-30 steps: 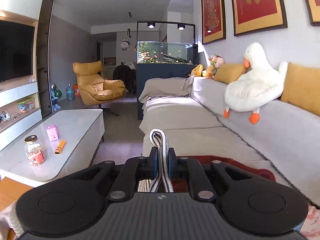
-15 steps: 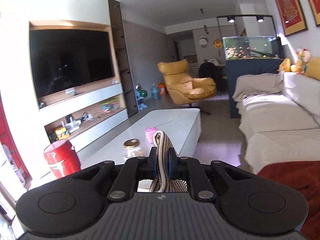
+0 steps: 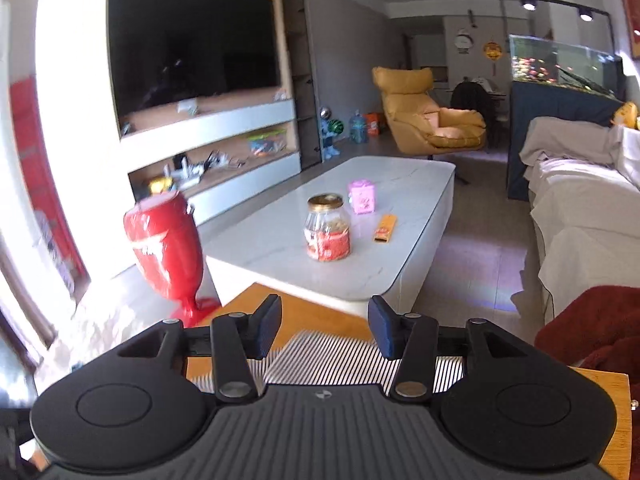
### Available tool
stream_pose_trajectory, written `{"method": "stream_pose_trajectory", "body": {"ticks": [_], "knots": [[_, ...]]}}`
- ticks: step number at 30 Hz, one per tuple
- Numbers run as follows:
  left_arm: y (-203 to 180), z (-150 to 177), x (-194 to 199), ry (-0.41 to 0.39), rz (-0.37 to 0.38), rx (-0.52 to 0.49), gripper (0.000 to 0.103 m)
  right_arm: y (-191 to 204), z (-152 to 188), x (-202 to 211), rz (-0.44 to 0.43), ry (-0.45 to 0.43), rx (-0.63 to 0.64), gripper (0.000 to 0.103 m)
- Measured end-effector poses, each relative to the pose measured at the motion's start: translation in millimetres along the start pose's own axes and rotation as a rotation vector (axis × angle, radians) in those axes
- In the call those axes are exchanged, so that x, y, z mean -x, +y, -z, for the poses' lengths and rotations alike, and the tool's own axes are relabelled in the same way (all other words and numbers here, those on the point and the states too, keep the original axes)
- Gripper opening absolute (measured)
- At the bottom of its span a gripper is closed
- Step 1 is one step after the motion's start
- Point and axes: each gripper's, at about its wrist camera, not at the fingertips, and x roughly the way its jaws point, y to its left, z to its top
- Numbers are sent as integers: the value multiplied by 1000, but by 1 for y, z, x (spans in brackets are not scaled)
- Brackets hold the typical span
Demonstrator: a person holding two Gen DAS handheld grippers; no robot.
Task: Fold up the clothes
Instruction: 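Lower the hanging shirt onto the table and open the right gripper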
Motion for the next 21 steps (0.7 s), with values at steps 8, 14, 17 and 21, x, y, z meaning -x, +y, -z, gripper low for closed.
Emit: {"method": "stream_pose_trajectory", "body": {"ticks": [8,14,17,21], "knots": [[35,-60,10,-106,-180,69,103,167,108,27,-437,201,429,48],[31,-74,23,-136,-242,49,103,228,141,5,-437,208,566,47],[30,-73,32,-151,-274,24,103,225,135,-11,-385,210,545,23],[28,-72,45,-190,-323,-14,103,184,107,-28,-352,223,337,4]]}}
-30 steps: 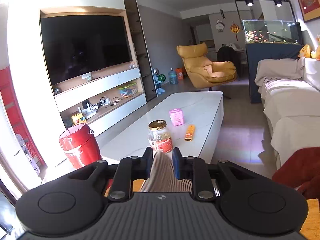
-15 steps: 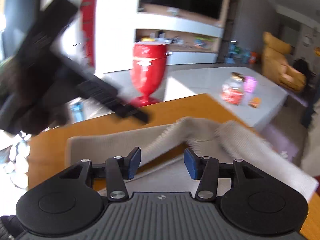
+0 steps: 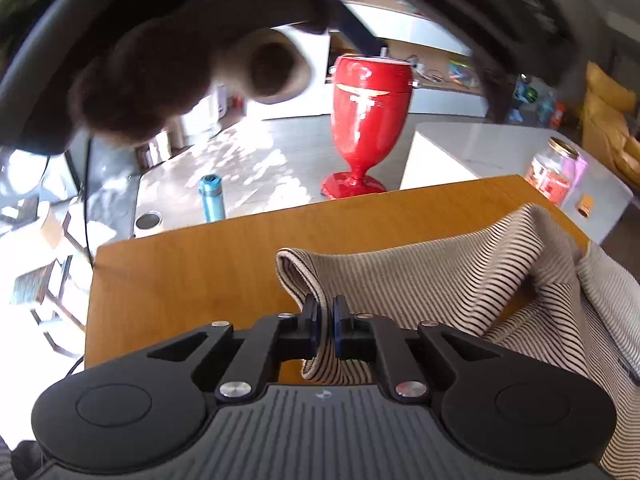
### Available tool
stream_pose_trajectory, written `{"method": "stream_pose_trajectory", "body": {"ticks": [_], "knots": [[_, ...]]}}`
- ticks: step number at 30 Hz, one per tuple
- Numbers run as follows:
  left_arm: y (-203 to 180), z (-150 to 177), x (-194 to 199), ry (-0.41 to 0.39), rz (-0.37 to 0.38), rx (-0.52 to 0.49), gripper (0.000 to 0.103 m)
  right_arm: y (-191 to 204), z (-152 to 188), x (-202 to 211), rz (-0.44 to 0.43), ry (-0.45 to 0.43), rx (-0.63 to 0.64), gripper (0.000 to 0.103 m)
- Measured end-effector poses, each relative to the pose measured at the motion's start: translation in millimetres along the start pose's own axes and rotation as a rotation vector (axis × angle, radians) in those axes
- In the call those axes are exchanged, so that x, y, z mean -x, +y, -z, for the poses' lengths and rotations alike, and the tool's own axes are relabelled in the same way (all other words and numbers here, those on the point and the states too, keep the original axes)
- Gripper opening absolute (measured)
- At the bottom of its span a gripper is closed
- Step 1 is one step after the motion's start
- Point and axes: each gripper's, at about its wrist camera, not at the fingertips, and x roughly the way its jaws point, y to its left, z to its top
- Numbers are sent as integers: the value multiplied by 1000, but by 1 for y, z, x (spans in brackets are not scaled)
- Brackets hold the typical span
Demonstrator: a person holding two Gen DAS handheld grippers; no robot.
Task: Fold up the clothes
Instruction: 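Lower the hanging shirt onto the table and open the right gripper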
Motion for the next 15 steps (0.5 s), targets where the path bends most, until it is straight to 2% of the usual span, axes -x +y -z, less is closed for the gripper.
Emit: {"method": "stream_pose_trajectory", "body": {"ticks": [4,7,10,15], "knots": [[-1,-7,8,-33,-21,-19,103,-84,-20,20,-10,-73,-319,4],[-3,-12,14,-49,-15,-24,103,-139,-32,49,22,-180,-469,4],[-8,-16,16,-58,-4,-31,103,-186,-44,86,73,-293,-559,4],[-28,-16,3,-40,42,-49,103,-253,-63,142,236,-424,-557,4]]}}
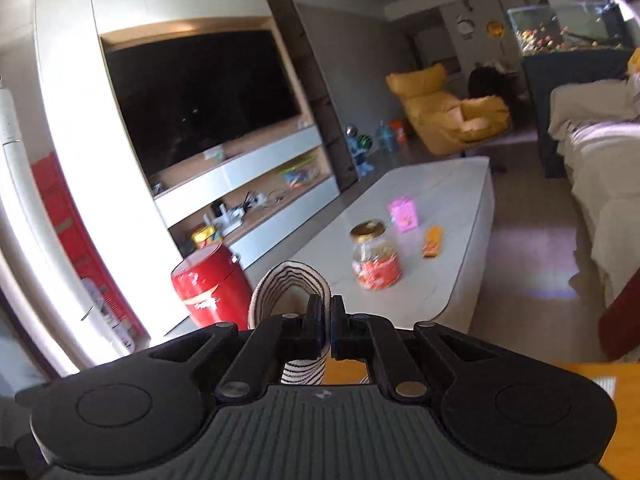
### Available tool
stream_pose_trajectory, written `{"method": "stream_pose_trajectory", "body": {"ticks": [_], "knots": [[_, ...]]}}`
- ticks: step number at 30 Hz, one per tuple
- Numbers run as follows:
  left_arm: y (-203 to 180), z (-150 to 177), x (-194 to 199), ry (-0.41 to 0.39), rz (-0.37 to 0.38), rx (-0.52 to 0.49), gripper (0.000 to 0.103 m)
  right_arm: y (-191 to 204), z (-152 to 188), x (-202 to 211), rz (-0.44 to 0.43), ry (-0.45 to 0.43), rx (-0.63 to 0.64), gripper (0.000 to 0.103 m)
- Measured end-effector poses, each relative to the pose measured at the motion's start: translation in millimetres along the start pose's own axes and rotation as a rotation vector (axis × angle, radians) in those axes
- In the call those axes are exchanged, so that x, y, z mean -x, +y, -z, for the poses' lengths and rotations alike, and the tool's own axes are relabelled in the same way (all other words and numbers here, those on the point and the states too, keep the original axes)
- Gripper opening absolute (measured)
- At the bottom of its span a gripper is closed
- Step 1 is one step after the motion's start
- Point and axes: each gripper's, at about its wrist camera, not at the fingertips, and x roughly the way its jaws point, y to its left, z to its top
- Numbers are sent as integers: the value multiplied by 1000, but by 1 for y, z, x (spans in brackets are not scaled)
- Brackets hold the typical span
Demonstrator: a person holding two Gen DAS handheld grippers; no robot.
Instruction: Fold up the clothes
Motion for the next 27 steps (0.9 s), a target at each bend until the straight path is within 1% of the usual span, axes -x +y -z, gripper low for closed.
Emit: {"method": "stream_pose_trajectory", "body": {"ticks": [2,3,5,7,8,11,14,15,17,19,20,22,24,26,27], "knots": [[-12,1,-12,20,26,-13,103,-22,-21,9,53,-49,9,4],[-19,3,-19,31,41,-23,103,-34,-26,15,75,-65,5,4],[-33,5,-33,53,69,-45,103,-61,-31,25,120,-88,-13,4],[-48,9,-50,81,90,-72,103,-89,-20,30,160,-71,-62,4],[-56,11,-58,94,98,-85,103,-103,-12,30,183,-55,-89,4],[-73,15,-81,129,118,-115,103,-136,29,25,265,4,-149,4],[-84,16,-98,150,139,-117,103,-160,86,10,364,73,-192,4],[-87,16,-102,152,152,-113,103,-165,100,6,391,100,-212,5],[-91,16,-106,150,189,-103,103,-175,126,-1,446,148,-247,7],[-96,15,-108,135,246,-90,103,-177,142,1,506,159,-241,8],[-99,14,-108,127,275,-83,103,-174,146,4,531,165,-225,11],[-104,15,-111,120,314,-75,103,-169,143,14,553,138,-206,32],[-110,17,-118,127,344,-68,103,-162,137,26,564,95,-187,42],[-112,21,-132,154,358,-56,103,-148,133,43,547,48,-154,54],[-112,24,-138,166,339,-57,103,-140,132,52,537,28,-138,65]]}}
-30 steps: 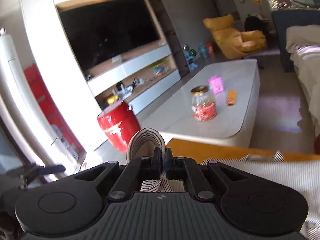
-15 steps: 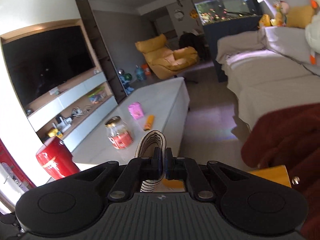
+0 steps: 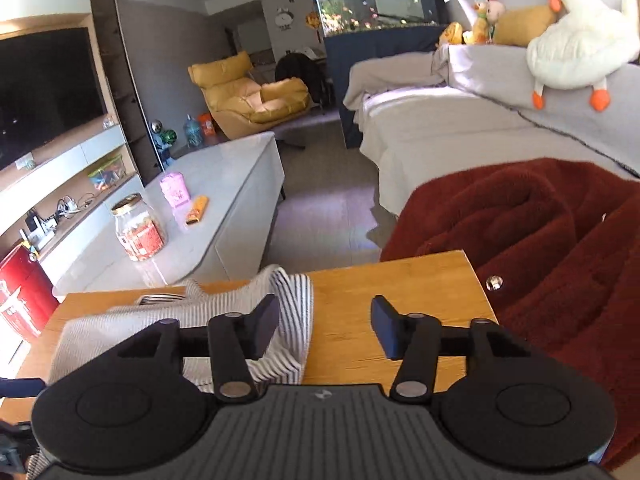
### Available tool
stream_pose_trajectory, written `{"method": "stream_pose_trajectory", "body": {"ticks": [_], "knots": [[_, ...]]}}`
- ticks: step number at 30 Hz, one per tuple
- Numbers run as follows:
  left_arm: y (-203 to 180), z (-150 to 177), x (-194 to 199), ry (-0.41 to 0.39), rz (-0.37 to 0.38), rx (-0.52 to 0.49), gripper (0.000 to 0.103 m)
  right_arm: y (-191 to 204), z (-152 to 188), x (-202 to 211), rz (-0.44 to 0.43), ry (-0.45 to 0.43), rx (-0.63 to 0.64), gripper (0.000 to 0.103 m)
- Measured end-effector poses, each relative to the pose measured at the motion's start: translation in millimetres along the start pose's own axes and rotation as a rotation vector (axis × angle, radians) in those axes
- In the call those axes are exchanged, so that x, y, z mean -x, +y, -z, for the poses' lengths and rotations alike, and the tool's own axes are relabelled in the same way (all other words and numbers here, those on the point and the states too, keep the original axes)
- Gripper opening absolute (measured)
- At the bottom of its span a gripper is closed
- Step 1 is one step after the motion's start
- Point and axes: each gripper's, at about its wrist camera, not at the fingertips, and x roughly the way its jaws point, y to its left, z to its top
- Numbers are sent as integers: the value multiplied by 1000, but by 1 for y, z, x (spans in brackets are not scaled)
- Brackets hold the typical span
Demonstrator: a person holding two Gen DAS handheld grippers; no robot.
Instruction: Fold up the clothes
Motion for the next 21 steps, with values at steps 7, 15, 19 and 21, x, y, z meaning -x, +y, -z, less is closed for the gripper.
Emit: {"method": "stream_pose_trajectory", "body": {"ticks": [7,15,19,21], "knots": [[21,18,12,38,-82,31,103,23,44,108,10,37,257,83],[-11,65,73,28,71,-36,103,24,112,222,0,232,536,83],[-30,89,81,44,67,-88,103,30,146,225,32,230,641,83],[-32,95,83,61,71,-69,103,32,151,213,72,184,619,83]]}}
